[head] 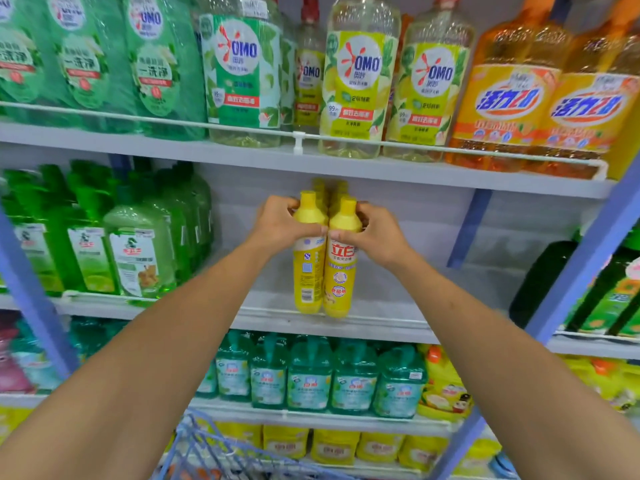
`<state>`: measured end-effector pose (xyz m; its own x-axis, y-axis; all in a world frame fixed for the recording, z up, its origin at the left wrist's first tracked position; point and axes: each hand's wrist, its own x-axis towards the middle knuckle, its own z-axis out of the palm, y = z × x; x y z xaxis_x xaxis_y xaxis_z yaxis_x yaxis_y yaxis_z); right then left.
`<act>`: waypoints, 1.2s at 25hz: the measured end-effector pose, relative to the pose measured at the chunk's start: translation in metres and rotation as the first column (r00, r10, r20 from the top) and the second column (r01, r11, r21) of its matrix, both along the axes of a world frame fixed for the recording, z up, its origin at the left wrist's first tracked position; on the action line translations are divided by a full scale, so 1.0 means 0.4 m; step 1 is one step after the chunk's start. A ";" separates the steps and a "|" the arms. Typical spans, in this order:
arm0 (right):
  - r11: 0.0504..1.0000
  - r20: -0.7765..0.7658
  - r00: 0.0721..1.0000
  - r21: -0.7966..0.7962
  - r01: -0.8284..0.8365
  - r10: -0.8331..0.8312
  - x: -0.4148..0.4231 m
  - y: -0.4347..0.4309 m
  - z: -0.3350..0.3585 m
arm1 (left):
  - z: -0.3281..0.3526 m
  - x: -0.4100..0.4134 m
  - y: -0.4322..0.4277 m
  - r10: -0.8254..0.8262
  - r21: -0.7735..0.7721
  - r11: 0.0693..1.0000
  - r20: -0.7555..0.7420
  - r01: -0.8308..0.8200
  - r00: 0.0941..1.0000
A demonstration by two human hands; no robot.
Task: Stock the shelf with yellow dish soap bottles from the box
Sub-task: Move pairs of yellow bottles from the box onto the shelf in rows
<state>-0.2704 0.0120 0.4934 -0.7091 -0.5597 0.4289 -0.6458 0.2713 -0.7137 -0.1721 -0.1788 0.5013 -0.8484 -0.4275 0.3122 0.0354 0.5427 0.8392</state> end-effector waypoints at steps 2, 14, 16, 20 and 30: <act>1.000 -0.003 1.000 -0.007 0.012 -0.012 -0.014 -0.020 -0.016 | -0.020 -0.022 -0.006 0.064 -0.047 0.997 -0.003 -0.064 0.998; 0.996 0.077 0.994 -0.025 0.085 -0.083 -0.050 -0.040 -0.100 | -0.078 -0.063 -0.038 -0.025 -0.060 0.998 0.135 0.034 0.991; 0.994 0.096 0.990 -0.031 0.103 -0.100 -0.052 -0.033 -0.101 | -0.071 -0.057 -0.059 -0.154 0.038 0.988 0.165 0.150 0.974; 0.994 0.074 0.992 -0.023 0.103 -0.101 -0.048 -0.031 -0.094 | -0.037 -0.037 -0.062 -0.304 0.112 0.952 0.220 0.286 0.927; 0.949 0.024 0.962 -0.155 0.273 -0.272 -0.023 -0.059 -0.147 | -0.118 -0.058 -0.040 0.034 -0.083 0.996 0.089 -0.026 0.995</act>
<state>-0.2795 -0.0118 0.4345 -0.8263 -0.2714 0.4935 -0.5612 0.3223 -0.7624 -0.1951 -0.1950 0.4540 -0.8619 -0.4294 0.2696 -0.0561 0.6092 0.7910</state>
